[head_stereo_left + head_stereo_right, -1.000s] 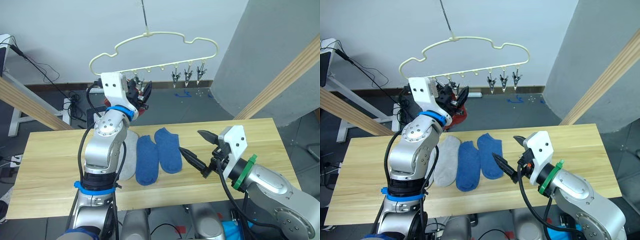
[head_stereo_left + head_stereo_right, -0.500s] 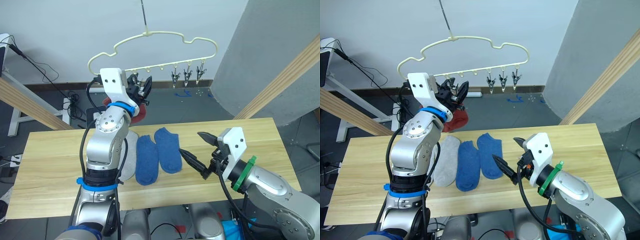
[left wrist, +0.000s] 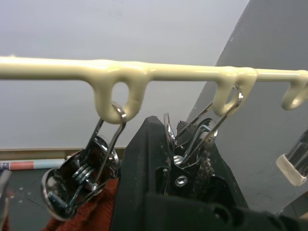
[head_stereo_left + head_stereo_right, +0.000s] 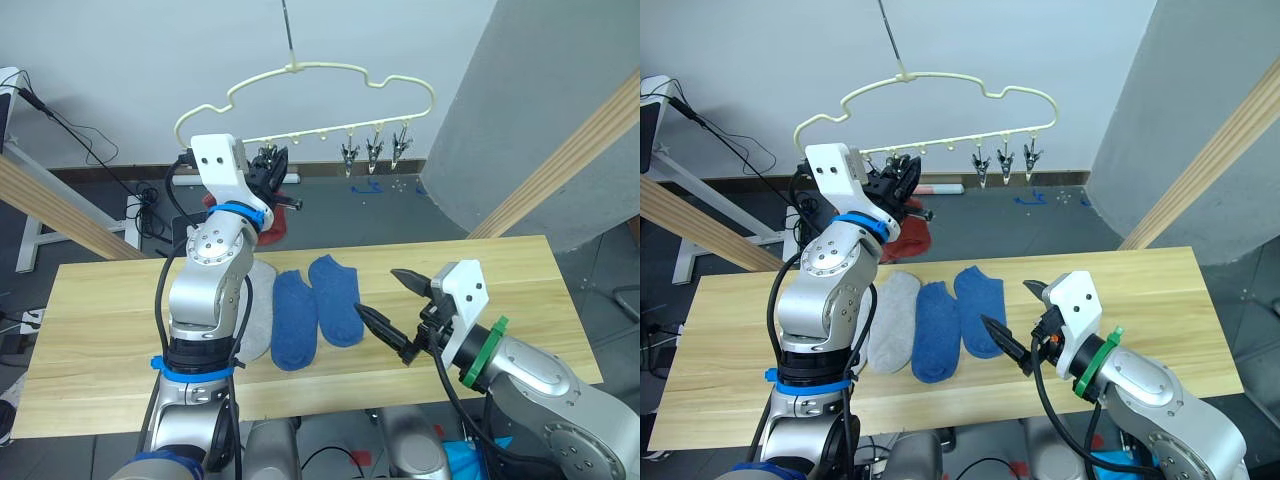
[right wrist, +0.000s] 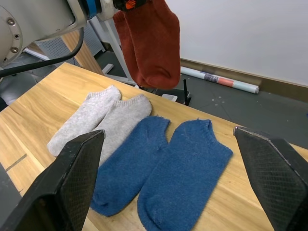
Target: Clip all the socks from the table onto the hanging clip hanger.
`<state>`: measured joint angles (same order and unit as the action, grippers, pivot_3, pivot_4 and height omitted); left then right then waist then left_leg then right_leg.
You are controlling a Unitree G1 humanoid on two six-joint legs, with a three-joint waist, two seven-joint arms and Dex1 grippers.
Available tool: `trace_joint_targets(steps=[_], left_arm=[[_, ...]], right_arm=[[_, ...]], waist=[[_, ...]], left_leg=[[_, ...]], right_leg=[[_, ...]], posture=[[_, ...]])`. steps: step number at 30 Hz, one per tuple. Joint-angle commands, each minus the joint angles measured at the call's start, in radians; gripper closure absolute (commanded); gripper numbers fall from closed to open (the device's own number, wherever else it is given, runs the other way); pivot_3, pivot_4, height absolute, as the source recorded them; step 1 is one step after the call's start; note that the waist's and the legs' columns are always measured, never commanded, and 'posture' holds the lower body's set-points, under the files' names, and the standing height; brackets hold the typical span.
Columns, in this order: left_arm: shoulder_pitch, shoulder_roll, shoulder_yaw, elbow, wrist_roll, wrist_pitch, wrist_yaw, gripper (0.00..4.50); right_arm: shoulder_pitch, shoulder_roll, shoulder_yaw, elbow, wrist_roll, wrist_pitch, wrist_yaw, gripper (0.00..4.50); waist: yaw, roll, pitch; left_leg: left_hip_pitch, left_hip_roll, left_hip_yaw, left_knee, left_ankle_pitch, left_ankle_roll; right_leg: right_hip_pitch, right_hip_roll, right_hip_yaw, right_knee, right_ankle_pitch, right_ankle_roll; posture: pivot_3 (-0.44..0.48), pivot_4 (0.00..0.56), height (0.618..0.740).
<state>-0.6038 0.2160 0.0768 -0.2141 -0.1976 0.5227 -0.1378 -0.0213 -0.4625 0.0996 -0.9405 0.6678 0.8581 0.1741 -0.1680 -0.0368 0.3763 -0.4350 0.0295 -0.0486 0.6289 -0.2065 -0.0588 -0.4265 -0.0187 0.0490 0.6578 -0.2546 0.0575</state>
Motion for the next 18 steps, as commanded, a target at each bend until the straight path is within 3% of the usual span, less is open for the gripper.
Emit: trace_joint_targets(steps=[1,18], left_arm=[[-0.021,-0.003,0.0,-0.033,0.004,-0.013,0.003,4.01],[-0.02,-0.002,-0.004,-0.029,0.012,-0.014,0.003,4.01]], right_arm=[[-0.002,0.004,-0.002,-0.044,0.001,-0.018,0.002,0.0],[-0.012,0.003,-0.011,-0.053,0.02,-0.003,-0.004,0.0]], waist=[[0.0,0.0,0.0],[0.0,0.0,0.0]], left_leg=[[0.0,0.0,0.0,0.0,0.0,0.0],[0.0,0.0,0.0,0.0,0.0,0.0]], right_leg=[[0.0,0.0,0.0,0.0,0.0,0.0],[0.0,0.0,0.0,0.0,0.0,0.0]], posture=[[-0.359,0.401,0.74],[-0.36,0.397,0.74]])
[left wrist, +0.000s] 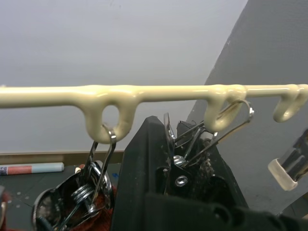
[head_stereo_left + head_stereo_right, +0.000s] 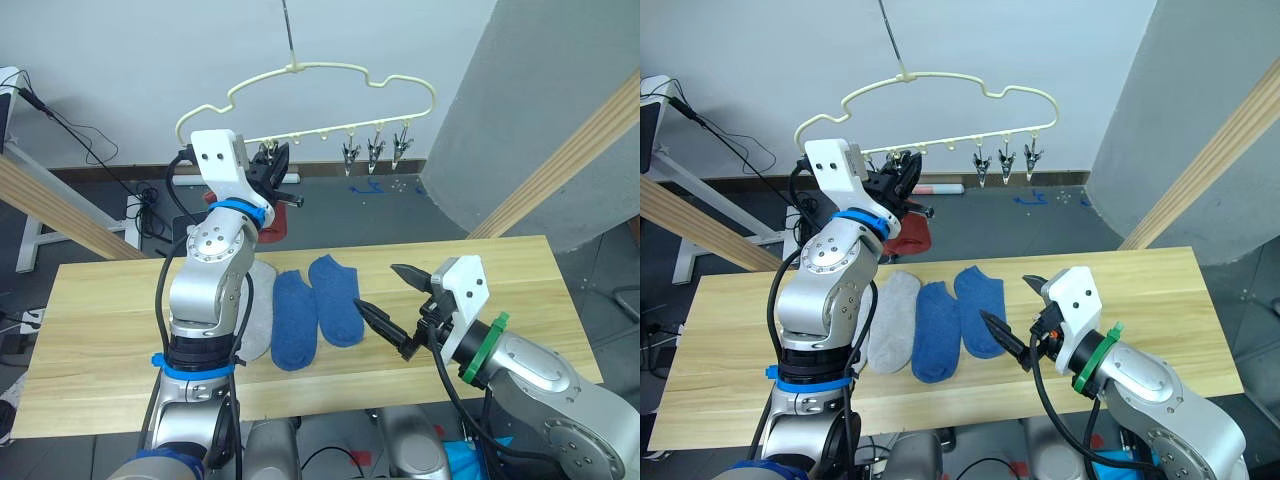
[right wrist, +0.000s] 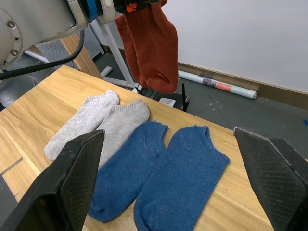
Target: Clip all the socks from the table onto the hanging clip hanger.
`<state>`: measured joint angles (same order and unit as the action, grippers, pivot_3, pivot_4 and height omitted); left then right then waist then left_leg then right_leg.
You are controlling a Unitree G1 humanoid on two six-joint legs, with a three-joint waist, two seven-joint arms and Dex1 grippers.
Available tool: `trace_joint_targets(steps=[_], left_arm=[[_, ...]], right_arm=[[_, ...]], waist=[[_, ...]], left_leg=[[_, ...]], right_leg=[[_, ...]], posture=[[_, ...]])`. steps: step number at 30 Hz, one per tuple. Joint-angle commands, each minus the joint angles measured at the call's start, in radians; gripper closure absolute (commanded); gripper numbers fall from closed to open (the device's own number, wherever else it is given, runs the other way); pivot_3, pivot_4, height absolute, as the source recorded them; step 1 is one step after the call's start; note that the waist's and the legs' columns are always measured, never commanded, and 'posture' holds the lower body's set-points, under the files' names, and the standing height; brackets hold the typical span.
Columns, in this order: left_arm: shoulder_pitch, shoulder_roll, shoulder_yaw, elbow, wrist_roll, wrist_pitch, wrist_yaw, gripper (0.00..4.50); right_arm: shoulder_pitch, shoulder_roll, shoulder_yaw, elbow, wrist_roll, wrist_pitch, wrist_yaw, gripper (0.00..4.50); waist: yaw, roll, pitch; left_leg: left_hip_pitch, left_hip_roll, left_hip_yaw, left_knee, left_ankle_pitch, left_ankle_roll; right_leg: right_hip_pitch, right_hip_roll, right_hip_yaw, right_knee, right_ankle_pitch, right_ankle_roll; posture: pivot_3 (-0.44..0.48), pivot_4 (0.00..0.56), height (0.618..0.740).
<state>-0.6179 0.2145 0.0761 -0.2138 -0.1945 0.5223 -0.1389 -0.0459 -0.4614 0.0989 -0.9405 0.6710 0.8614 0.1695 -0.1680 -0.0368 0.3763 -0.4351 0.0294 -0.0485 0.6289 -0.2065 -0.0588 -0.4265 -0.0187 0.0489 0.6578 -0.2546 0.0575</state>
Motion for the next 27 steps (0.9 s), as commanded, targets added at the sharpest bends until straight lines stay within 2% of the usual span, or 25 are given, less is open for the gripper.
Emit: trace_joint_targets(steps=[1,8,13,19,27], left_arm=[[-0.004,-0.001,-0.004,-0.031,0.009,-0.013,0.004,4.01],[0.038,0.005,-0.006,-0.07,0.012,0.015,0.005,4.01],[0.07,0.005,0.004,-0.105,-0.037,0.037,-0.036,4.01],[0.058,0.015,-0.006,-0.095,-0.008,0.03,-0.019,2.39],[0.029,0.0,0.004,-0.088,-0.008,0.028,-0.007,2.39]], right_arm=[[0.015,0.001,-0.011,-0.054,0.018,-0.006,0.0,0.0],[0.021,0.001,-0.009,-0.058,0.026,-0.006,-0.005,0.0],[0.021,-0.001,-0.004,-0.056,0.024,-0.009,-0.004,0.0],[0.029,-0.003,0.0,-0.054,0.018,-0.017,0.002,0.0],[0.034,-0.001,0.004,-0.056,0.014,-0.019,0.001,0.0]], waist=[[0.0,0.0,0.0],[0.0,0.0,0.0],[0.0,0.0,0.0],[0.0,0.0,0.0],[0.0,0.0,0.0]], left_leg=[[0.0,0.0,0.0,0.0,0.0,0.0],[0.0,0.0,0.0,0.0,0.0,0.0],[0.0,0.0,0.0,0.0,0.0,0.0],[0.0,0.0,0.0,0.0,0.0,0.0],[0.0,0.0,0.0,0.0,0.0,0.0]], right_leg=[[0.0,0.0,0.0,0.0,0.0,0.0],[0.0,0.0,0.0,0.0,0.0,0.0],[0.0,0.0,0.0,0.0,0.0,0.0],[0.0,0.0,0.0,0.0,0.0,0.0],[0.0,0.0,0.0,0.0,0.0,0.0]], posture=[[-0.36,0.397,0.74],[-0.364,0.398,0.74],[-0.363,0.394,0.74],[-0.363,0.391,0.74],[-0.363,0.388,0.74]])
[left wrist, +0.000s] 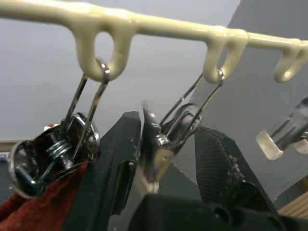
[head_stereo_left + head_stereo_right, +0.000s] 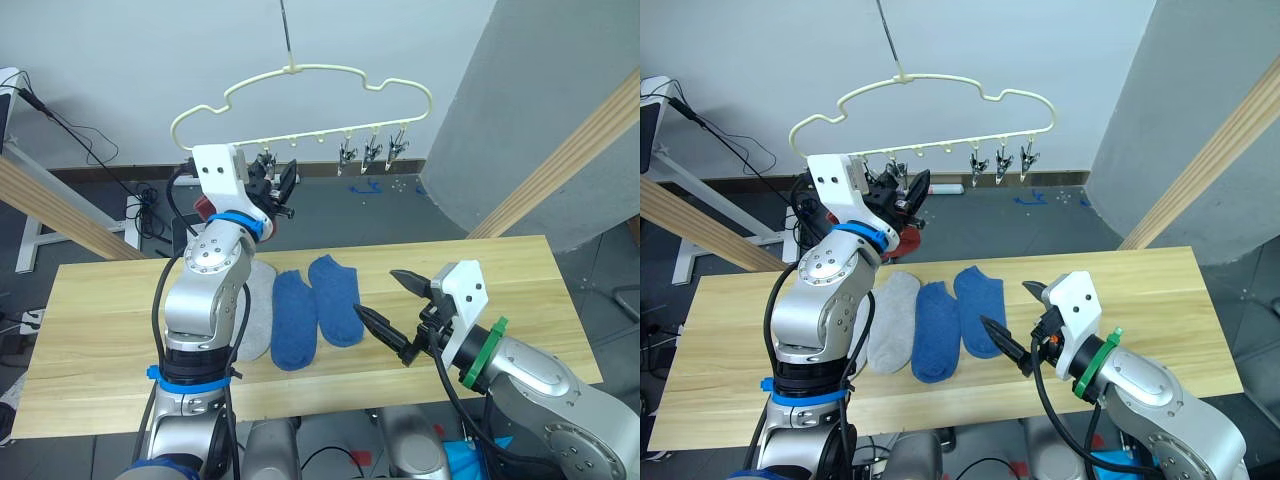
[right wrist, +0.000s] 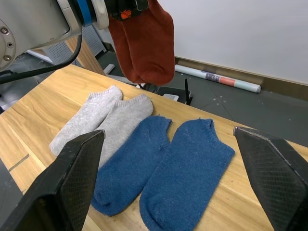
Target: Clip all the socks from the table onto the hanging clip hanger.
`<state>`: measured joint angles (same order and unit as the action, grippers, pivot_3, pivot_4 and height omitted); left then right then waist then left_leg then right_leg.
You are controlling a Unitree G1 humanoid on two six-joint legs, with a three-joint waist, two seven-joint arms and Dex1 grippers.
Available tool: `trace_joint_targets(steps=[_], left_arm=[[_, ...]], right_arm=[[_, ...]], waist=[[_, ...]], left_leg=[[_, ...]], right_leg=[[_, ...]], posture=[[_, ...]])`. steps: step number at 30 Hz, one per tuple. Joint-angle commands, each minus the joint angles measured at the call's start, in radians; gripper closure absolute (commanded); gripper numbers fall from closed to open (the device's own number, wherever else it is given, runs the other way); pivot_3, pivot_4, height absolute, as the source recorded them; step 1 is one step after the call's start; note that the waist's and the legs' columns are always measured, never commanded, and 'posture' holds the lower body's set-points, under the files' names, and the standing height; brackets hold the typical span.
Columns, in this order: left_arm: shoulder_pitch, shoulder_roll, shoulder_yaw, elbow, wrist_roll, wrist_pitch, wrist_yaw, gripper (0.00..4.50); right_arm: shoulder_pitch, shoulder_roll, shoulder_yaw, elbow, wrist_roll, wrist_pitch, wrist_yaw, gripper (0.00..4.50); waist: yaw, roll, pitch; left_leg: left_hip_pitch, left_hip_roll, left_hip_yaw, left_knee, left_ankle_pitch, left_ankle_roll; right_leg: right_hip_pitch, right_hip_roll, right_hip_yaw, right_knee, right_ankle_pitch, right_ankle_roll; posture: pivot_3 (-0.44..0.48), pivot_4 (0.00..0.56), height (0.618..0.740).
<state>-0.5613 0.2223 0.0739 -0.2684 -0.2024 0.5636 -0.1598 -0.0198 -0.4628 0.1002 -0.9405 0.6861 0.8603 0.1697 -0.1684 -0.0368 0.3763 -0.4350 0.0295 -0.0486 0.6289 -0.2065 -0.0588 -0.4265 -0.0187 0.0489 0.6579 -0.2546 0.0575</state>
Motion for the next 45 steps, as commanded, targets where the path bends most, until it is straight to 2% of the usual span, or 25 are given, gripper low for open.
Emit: trace_joint_targets(steps=[1,12,15,19,21,29,33,36,39,45], left_arm=[[-0.032,-0.008,0.008,-0.033,0.0,-0.013,0.015,2.39],[-0.045,-0.015,0.019,-0.013,-0.004,-0.023,0.025,2.39],[-0.046,-0.02,0.024,-0.009,-0.005,-0.027,0.028,3.02],[-0.048,-0.02,0.025,-0.006,-0.004,-0.029,0.026,4.07],[-0.049,-0.019,0.026,-0.004,-0.004,-0.03,0.025,4.31],[-0.052,-0.012,0.022,0.003,0.002,-0.037,0.02,4.31],[-0.056,-0.006,0.024,0.007,0.006,-0.043,0.02,4.31],[-0.059,-0.002,0.025,0.01,0.01,-0.051,0.022,4.31],[-0.059,-0.002,0.025,0.011,0.011,-0.052,0.023,4.31],[-0.05,-0.007,0.013,0.0,0.017,-0.052,0.026,4.31]], right_arm=[[0.007,0.001,0.003,-0.055,-0.001,-0.018,0.0,0.0],[-0.007,0.007,-0.001,-0.054,0.006,-0.008,-0.009,0.0],[-0.005,0.007,-0.002,-0.057,0.007,-0.005,-0.012,0.0],[-0.007,0.009,0.001,-0.057,0.009,-0.003,-0.017,0.0],[-0.009,0.008,0.003,-0.056,0.01,-0.003,-0.019,0.0],[-0.025,0.008,0.0,-0.045,0.011,0.001,-0.022,0.0],[-0.154,0.037,-0.039,0.023,0.045,0.146,-0.112,0.0],[-0.277,0.063,-0.063,0.141,0.05,0.315,-0.172,0.0],[-0.33,0.099,-0.081,0.171,0.049,0.398,-0.209,0.0],[-0.506,0.224,0.049,0.311,-0.037,0.534,-0.263,0.0]], waist=[[0.0,0.0,0.0],[0.0,0.0,0.0],[0.0,0.0,0.0],[0.0,0.0,0.0],[0.0,0.0,0.0],[0.001,0.0,0.0],[-0.003,0.0,0.0],[-0.002,0.0,0.0],[0.001,0.0,0.0],[-0.001,0.0,0.0]], left_leg=[[0.0,0.0,0.0,0.0,0.0,0.0],[0.0,0.0,0.0,0.0,0.0,0.0],[0.0,0.0,0.0,0.0,0.0,0.0],[0.0,0.0,0.0,0.0,0.0,0.0],[0.0,0.0,0.0,0.0,0.0,0.0],[0.0,0.0,0.0,0.0,0.0,0.0],[0.0,0.0,0.0,0.001,0.0,0.0],[0.0,0.0,0.0,0.001,0.0,0.0],[0.0,0.0,-0.001,0.001,0.0,0.0],[-0.001,0.0,0.001,0.0,0.0,0.0]], right_leg=[[0.0,0.0,0.0,0.0,0.0,0.0],[0.0,0.0,0.0,0.0,0.0,0.0],[0.0,0.0,0.0,0.0,0.0,0.0],[0.0,0.0,0.0,0.0,0.0,0.0],[0.0,0.0,0.0,0.0,0.0,0.0],[0.0,0.0,0.0,0.001,0.0,0.0],[0.0,0.0,0.001,0.002,0.0,0.0],[0.0,0.0,0.0,0.003,0.0,0.0],[0.0,0.0,0.0,0.003,0.0,0.0],[-0.002,-0.001,0.001,0.004,0.0,-0.001]], posture=[[-0.363,0.388,0.74],[-0.364,0.387,0.74],[-0.366,0.389,0.74],[-0.366,0.389,0.74],[-0.364,0.39,0.74],[-0.357,0.387,0.74],[-0.347,0.39,0.74],[-0.341,0.394,0.74],[-0.336,0.396,0.74],[-0.325,0.406,0.74]])
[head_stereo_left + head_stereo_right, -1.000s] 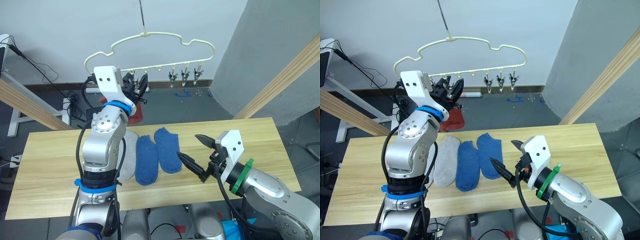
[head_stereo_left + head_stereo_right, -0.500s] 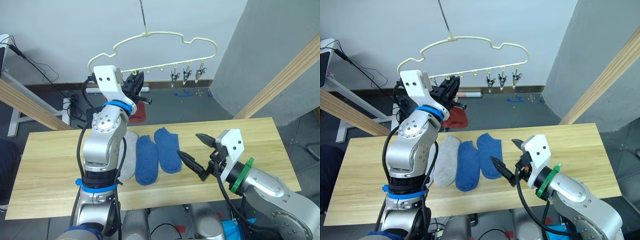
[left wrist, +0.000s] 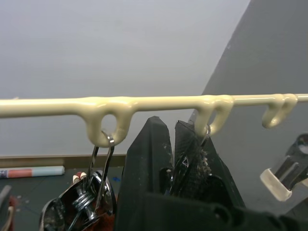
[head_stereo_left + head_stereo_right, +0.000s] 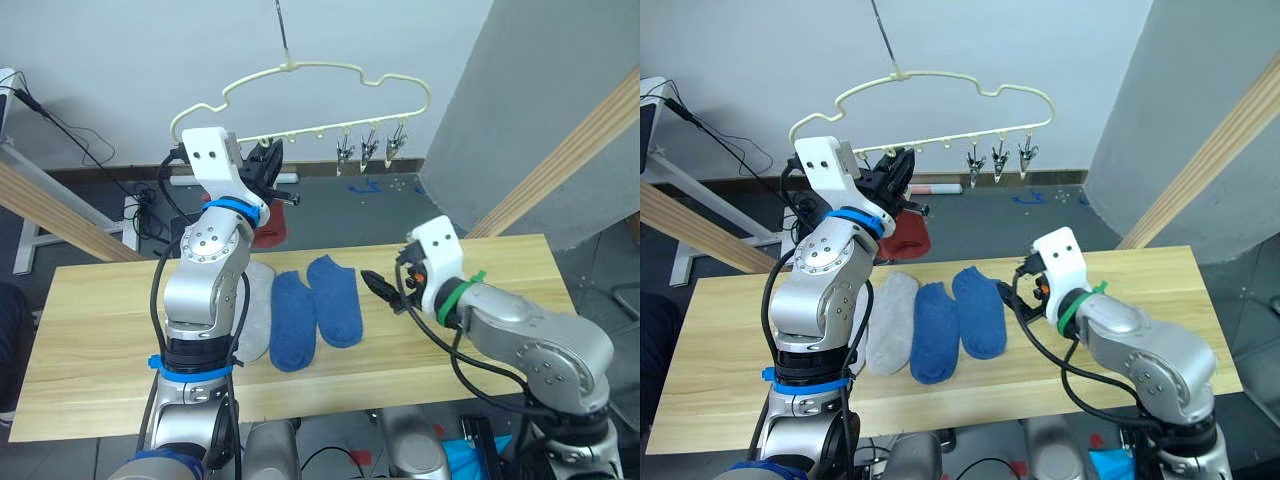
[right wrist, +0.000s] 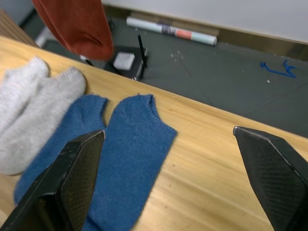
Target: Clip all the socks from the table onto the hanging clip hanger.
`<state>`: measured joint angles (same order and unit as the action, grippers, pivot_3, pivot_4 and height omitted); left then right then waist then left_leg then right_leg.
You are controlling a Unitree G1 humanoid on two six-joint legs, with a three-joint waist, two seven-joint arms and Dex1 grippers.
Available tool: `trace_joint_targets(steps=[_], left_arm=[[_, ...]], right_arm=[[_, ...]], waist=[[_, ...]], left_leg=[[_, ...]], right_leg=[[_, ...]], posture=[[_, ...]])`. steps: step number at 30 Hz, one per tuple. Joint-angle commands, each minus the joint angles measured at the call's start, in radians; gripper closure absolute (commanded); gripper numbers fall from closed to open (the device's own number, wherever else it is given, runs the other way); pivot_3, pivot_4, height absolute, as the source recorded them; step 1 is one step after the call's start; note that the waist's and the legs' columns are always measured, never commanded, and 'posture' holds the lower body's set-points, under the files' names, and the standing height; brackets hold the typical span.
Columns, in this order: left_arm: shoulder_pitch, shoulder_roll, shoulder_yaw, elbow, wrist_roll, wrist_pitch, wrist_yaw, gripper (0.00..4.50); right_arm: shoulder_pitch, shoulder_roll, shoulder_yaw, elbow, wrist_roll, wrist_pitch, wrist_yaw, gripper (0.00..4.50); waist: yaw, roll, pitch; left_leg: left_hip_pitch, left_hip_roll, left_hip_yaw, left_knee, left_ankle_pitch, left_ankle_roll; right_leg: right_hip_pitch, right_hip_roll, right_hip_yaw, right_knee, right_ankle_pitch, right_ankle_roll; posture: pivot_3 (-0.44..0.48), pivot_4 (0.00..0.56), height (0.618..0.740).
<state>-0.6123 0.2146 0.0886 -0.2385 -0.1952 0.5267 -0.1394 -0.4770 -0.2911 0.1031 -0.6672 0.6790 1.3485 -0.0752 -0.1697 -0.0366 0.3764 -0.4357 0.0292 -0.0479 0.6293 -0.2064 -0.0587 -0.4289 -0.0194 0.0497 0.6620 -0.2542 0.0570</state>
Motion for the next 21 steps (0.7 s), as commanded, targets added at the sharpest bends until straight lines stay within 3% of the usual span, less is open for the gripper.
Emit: trace_joint_targets(steps=[1,6,14,21], left_arm=[[-0.001,0.0,-0.003,-0.028,0.01,-0.016,0.006,4.31],[-0.009,-0.001,-0.009,-0.024,0.009,-0.014,0.004,4.31],[-0.013,0.0,-0.014,-0.031,0.008,-0.002,0.004,4.31],[-0.008,-0.001,-0.016,-0.051,0.009,0.014,0.011,4.31]], right_arm=[[-0.066,0.07,0.054,0.056,-0.043,0.053,-0.019,0.0],[-0.121,0.125,0.155,0.184,-0.12,-0.002,0.019,0.0],[-0.129,0.1,0.308,0.345,-0.252,-0.168,0.147,0.0],[-0.138,0.104,0.343,0.469,-0.356,-0.296,0.22,0.0]], waist=[[0.0,0.0,0.0],[0.002,0.0,0.0],[0.002,0.0,0.0],[0.004,0.0,0.0]], left_leg=[[0.0,0.0,0.0,0.0,0.0,0.0],[-0.002,0.0,0.0,0.0,0.0,0.0],[-0.002,0.0,0.0,0.0,0.0,0.0],[-0.002,0.0,0.0,0.0,0.0,0.0]], right_leg=[[-0.001,0.0,0.0,0.001,0.0,0.0],[-0.002,-0.001,0.0,0.001,0.001,-0.001],[-0.002,0.0,-0.001,0.001,0.002,-0.003],[-0.002,0.0,-0.001,0.001,0.002,-0.004]], posture=[[-0.323,0.404,0.74],[-0.323,0.404,0.74],[-0.309,0.404,0.74],[-0.292,0.405,0.74]])
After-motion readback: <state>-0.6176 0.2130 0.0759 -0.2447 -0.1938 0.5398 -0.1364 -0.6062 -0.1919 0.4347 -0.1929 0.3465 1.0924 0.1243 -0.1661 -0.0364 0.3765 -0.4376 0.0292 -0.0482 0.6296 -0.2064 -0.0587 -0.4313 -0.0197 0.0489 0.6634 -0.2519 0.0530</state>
